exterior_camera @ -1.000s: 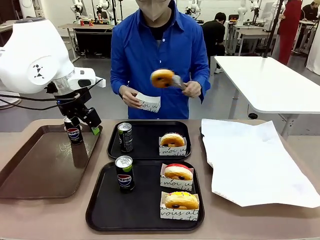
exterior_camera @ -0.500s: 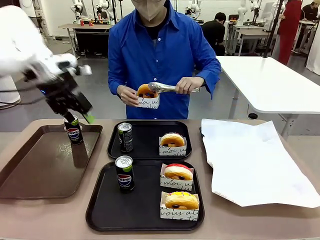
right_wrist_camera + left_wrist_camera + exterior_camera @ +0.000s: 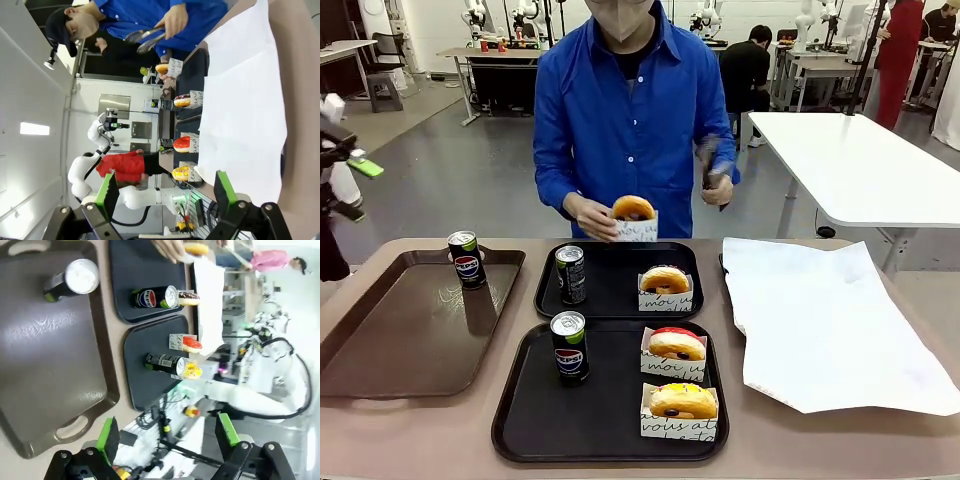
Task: Set up donuts and drinks on trays.
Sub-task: Pick up one Pepsi coke from the Handle tray and place it on the Flat Tray without a Pepsi coke.
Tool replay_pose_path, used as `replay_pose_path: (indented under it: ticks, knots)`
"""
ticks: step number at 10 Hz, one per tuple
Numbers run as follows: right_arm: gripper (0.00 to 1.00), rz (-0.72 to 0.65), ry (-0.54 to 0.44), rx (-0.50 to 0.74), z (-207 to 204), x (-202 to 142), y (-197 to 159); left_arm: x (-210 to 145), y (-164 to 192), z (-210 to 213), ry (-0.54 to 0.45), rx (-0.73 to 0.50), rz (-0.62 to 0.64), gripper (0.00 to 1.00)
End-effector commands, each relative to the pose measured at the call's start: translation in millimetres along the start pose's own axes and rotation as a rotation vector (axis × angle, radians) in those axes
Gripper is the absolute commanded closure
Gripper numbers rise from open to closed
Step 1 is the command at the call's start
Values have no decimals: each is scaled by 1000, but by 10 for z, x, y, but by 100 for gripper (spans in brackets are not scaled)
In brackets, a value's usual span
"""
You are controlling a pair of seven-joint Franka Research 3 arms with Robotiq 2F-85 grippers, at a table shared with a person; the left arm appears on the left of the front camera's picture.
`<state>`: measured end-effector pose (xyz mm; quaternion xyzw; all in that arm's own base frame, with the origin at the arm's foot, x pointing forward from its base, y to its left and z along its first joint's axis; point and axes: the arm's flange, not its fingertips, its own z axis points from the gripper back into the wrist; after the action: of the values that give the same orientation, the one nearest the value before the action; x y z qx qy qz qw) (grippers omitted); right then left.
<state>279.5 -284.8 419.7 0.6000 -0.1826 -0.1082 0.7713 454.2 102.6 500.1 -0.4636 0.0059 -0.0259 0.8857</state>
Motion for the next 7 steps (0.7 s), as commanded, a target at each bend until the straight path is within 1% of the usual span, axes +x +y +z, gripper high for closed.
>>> replay_pose_path:
  ticks: [1,2,3,4,5,6,7]
  knots:
    - [0,2,-1,10,6,-1,9,178,380,12,6,-103,-17,0]
    - [0,2,-1,10,6,-1,9,73,652,66,-12,-177,-74,0]
    - [0,2,-1,10,6,-1,9,-16,867,77,-63,-207,-92,0]
    - [0,2,-1,10,6,-1,9,-122,1032,82,-96,-222,-74,0]
    - [0,2,-1,10,6,-1,9,-196,1184,111,-100,-236,-53,0]
    - [0,2,-1,10,6,-1,9,-260,1276,171,-109,-241,-26,0]
    - [0,2,-1,10,6,-1,9,-267,1289,232,-91,-244,-21,0]
